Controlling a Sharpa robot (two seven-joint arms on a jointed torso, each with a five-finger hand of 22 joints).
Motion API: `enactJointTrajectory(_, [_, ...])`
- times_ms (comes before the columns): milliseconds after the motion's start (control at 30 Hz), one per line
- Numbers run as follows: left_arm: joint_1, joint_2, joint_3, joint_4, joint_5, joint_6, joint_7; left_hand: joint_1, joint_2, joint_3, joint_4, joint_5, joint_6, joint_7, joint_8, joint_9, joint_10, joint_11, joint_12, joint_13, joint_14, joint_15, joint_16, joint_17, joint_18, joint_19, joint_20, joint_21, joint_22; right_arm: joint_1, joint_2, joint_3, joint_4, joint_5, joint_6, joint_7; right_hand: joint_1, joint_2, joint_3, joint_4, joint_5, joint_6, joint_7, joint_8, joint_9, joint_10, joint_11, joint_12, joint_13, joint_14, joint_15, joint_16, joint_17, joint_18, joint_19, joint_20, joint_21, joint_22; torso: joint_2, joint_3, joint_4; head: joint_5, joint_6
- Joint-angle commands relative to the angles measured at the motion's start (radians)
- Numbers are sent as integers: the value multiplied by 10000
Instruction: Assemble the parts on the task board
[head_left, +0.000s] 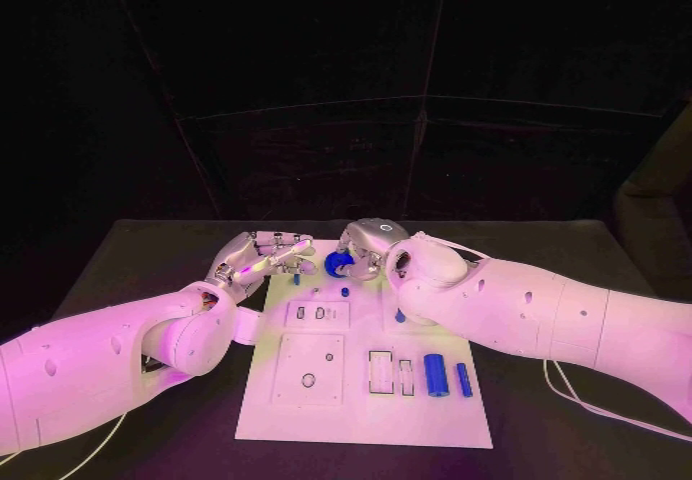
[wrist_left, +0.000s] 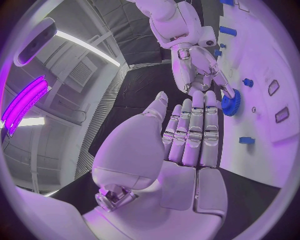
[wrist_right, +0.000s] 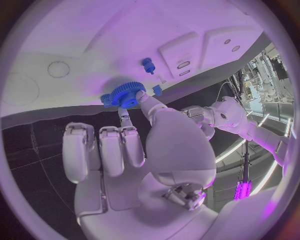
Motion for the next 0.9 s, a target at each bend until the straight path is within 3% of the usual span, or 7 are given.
enactJointTrajectory(33, [20,20,9,0,36,105,80,34,33,-10,-47,-17,74,9,-39,-4,39,2,-65,-13,31,4,-61,10,140,86,7,-41,-13,-18,81,-6,-139,-221,-24,-70,-63,-80,28,-70,98,136,-196,-82,360,385,69,-67,1683,697,20,-17,673,-56,267,4,35,1177,-8,5,-7,0,3])
enactJointTrajectory(333, [22,57,9,10,33,200,29,55,43,17,-83,-17,81,0,-52,-5,50,-2,-86,-16,35,1,-82,22,139,91,4,-47,-20,-28,185,-6,-309,-207,-14,-5,-230,-275,-59,-144,37,-316,-37,-435,343,296,212,-202,1580,696,139,-11,689,-53,258,105,25,1161,-2,5,-4,18,-22])
enactJointTrajectory(467, [22,54,9,23,33,213,18,55,40,18,-89,-18,80,1,-57,-5,49,-1,-91,-17,35,1,-87,25,138,91,3,-49,-22,-29,193,-6,-338,-204,124,11,-461,-528,-389,-107,-210,-634,37,-664,349,230,294,-297,1506,696,217,-5,705,-53,256,187,22,1161,-6,-8,-3,7,-58])
enactJointTrajectory(533, [23,53,9,31,33,222,11,55,40,18,-89,-18,80,1,-57,-5,49,-1,-91,-17,35,1,-87,25,138,91,3,-49,-22,-29,194,-5,-350,-203,222,-2,-638,-668,-720,-1,-360,-809,72,-688,351,192,338,-351,1464,693,256,-3,708,-50,250,227,17,1152,-6,-6,-2,15,-63])
enactJointTrajectory(700, [23,53,9,34,33,230,-4,55,40,18,-89,-18,80,1,-57,-5,49,-1,-91,-17,35,1,-87,25,138,91,3,-49,-22,-29,196,-5,-372,-201,470,-17,-803,-714,-1493,374,-285,-1024,131,-669,366,147,396,-407,1432,693,315,9,736,-47,243,295,9,1142,-10,2,-14,7,-62])
enactJointTrajectory(900, [23,50,8,23,33,215,-25,50,37,20,-95,-18,78,5,-63,-6,47,1,-101,-19,35,2,-95,29,138,92,3,-52,-25,-28,173,-5,-383,129,804,8,-1205,-444,-2324,1222,-332,-933,129,-657,378,168,402,-371,1478,702,329,33,791,-50,254,309,16,1160,-10,0,-6,-1,-81])
